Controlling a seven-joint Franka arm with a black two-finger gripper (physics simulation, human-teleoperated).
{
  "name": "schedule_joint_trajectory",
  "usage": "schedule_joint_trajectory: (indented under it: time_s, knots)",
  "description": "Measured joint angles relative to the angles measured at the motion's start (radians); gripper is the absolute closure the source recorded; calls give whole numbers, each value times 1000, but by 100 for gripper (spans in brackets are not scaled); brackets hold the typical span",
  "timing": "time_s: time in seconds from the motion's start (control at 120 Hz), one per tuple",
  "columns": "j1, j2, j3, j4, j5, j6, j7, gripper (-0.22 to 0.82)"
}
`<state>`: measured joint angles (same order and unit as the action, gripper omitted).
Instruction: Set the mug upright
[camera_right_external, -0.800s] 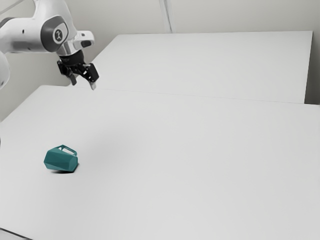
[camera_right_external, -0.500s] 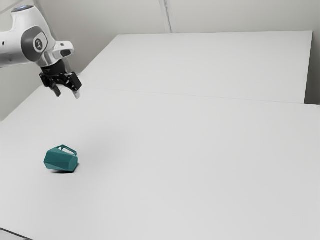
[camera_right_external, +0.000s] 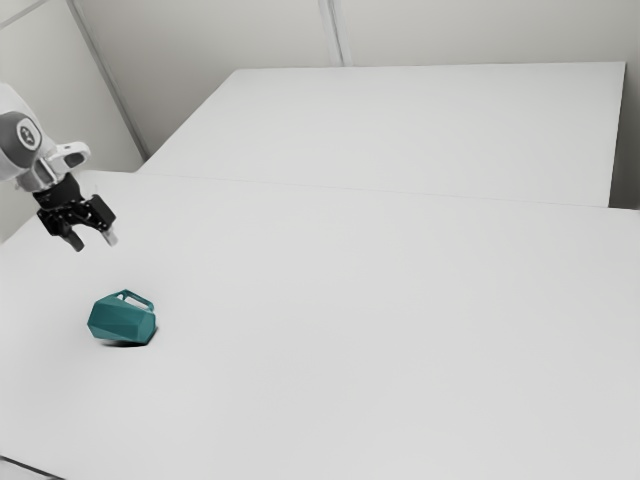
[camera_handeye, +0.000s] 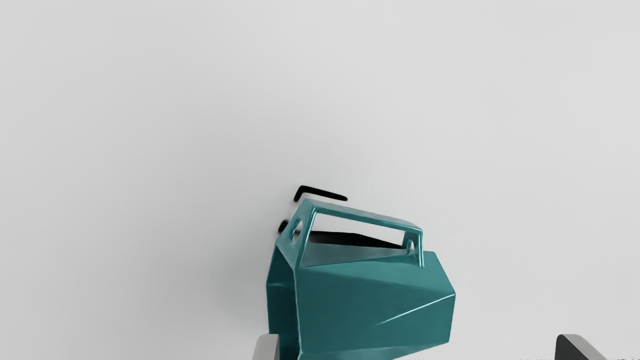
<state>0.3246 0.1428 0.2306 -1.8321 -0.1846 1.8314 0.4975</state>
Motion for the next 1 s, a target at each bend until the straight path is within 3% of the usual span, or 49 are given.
schedule_joint_trajectory:
  time_s: [0.517, 0.7, 1.0]
  knots:
    - [177, 216, -3, 1, -234, -81, 272, 0]
    - [204, 237, -5, 2, -303, -140, 352, 1]
    - [227, 237, -5, -2, -383, -226, 443, 33]
